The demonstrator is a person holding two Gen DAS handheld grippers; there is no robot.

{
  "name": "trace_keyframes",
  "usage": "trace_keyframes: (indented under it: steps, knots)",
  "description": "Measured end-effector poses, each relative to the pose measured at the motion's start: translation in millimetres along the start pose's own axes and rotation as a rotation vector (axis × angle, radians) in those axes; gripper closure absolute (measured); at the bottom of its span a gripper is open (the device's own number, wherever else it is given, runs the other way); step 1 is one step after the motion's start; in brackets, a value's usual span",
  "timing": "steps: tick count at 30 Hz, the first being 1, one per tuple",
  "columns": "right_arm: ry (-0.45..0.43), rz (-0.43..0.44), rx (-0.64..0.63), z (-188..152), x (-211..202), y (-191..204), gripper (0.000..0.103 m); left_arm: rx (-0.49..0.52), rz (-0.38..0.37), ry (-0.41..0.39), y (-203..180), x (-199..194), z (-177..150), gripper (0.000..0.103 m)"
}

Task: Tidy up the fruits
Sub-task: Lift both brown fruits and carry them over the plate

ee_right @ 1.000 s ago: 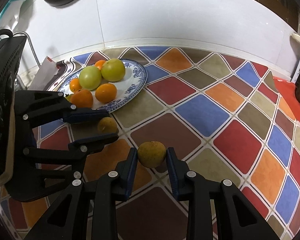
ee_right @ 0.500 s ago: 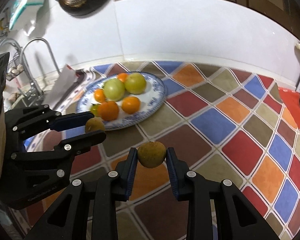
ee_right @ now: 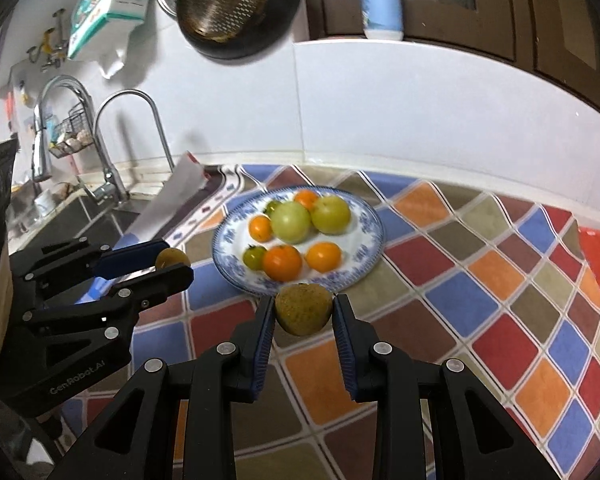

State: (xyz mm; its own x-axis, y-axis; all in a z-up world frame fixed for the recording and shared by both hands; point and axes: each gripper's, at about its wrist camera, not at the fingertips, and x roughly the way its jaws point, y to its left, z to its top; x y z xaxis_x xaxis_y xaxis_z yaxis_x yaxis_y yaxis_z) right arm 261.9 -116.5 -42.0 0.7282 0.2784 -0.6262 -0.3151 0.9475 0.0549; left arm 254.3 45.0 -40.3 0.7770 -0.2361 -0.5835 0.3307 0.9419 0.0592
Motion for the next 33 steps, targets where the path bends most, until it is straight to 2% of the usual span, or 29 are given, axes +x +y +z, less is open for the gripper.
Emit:
trace_keyframes:
  steps: [8, 17, 33]
  knots:
    - [-0.044, 0.025, -0.03, 19.8, 10.6, 7.2, 0.073, 0.004, 0.062, -0.038, 16.1, 1.4, 11.8, 0.075]
    - [-0.06, 0.024, -0.04, 44.6, 40.9, 0.9, 0.073, -0.011, 0.093, -0.044, 31.9, 25.8, 27.3, 0.075]
    - [0.006, 0.037, -0.029, 58.0, 109.8, -13.6, 0.073, -0.04, 0.063, 0.041, 52.3, 93.9, 29.4, 0.075]
